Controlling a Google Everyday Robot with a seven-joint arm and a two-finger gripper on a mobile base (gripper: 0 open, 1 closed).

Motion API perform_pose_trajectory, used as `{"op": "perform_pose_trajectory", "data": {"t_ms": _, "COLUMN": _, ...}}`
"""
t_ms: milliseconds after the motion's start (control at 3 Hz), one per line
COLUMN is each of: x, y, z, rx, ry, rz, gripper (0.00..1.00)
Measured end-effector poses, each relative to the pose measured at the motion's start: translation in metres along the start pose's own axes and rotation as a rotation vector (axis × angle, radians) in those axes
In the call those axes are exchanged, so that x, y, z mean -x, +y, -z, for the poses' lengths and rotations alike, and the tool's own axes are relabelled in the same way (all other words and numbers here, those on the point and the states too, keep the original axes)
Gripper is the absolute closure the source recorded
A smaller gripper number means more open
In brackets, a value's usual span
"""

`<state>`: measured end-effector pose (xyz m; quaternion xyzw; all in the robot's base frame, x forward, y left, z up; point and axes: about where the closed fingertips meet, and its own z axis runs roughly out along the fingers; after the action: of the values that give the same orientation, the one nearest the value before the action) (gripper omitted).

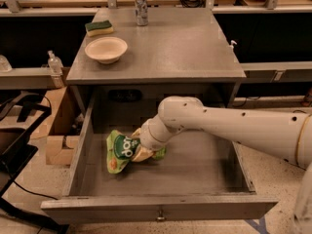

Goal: Pick green rice chip bag from top drawer and place on counter

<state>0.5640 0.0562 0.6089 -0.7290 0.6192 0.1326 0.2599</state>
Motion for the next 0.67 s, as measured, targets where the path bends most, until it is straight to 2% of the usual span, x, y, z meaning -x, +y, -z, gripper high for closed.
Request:
{"op": "perform_pose_trajectory", "data": {"t_ms": 333, "x": 0.014, "y": -0.007, "z": 0.028, "rx": -0.011, "ry": -0.034, "rz": 0.050, "gripper": 1.00}}
{"op": "perform_pose_trajectory", "data": {"t_ms": 667, "x": 0.040, "y": -0.013, "z": 0.112, "rx": -0.034, "ry": -0.043, "rz": 0.069, "gripper": 1.00}}
